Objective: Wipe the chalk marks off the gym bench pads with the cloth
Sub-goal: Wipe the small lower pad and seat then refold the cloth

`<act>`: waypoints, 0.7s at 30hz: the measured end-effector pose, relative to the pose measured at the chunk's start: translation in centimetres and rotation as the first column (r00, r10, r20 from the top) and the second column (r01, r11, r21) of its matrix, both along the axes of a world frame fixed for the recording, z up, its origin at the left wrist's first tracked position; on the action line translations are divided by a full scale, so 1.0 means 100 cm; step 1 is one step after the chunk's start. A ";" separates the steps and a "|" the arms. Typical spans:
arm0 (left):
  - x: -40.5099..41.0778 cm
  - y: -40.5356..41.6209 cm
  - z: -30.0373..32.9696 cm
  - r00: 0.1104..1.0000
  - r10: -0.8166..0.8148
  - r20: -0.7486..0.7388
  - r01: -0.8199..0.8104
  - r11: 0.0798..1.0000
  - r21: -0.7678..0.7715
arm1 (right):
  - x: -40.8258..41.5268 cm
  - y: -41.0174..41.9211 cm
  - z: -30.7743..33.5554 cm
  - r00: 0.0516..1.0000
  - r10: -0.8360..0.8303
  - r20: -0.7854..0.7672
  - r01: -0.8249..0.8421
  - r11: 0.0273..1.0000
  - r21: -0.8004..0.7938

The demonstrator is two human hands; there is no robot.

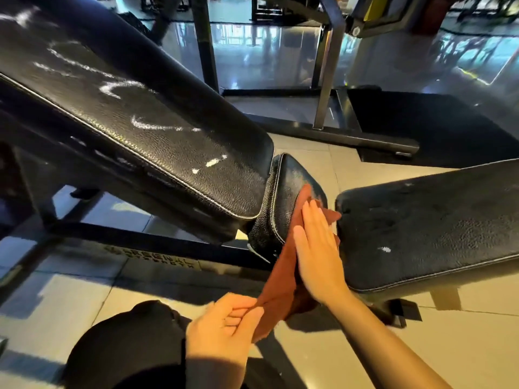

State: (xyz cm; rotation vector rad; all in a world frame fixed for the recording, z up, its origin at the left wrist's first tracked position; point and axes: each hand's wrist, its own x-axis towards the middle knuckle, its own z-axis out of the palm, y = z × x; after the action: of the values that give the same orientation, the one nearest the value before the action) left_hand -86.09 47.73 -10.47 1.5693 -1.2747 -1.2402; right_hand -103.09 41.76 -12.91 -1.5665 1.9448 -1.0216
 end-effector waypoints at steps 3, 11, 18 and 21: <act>-0.001 0.006 0.000 0.999 -0.019 0.026 0.021 0.998 -0.062 | 0.008 -0.010 0.014 0.999 0.031 -0.045 -0.032 0.999 -0.025; 0.000 -0.012 0.019 0.998 -0.019 0.066 0.034 0.970 -0.243 | 0.014 -0.040 0.024 0.998 0.048 -0.030 -0.050 0.997 -0.065; -0.015 0.002 -0.017 0.974 -0.165 0.157 0.180 0.980 -0.088 | -0.030 0.009 -0.015 0.927 0.292 -0.236 -0.333 0.929 -0.161; -0.009 -0.003 -0.025 0.978 -0.124 0.166 0.143 0.984 -0.107 | -0.034 0.014 -0.017 0.916 0.329 -0.230 -0.368 0.917 -0.156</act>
State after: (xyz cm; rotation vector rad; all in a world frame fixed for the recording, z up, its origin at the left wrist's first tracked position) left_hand -87.01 47.46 -12.92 1.5428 -1.5494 -1.1155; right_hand -106.50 43.16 -14.56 -2.1096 1.6308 -0.9544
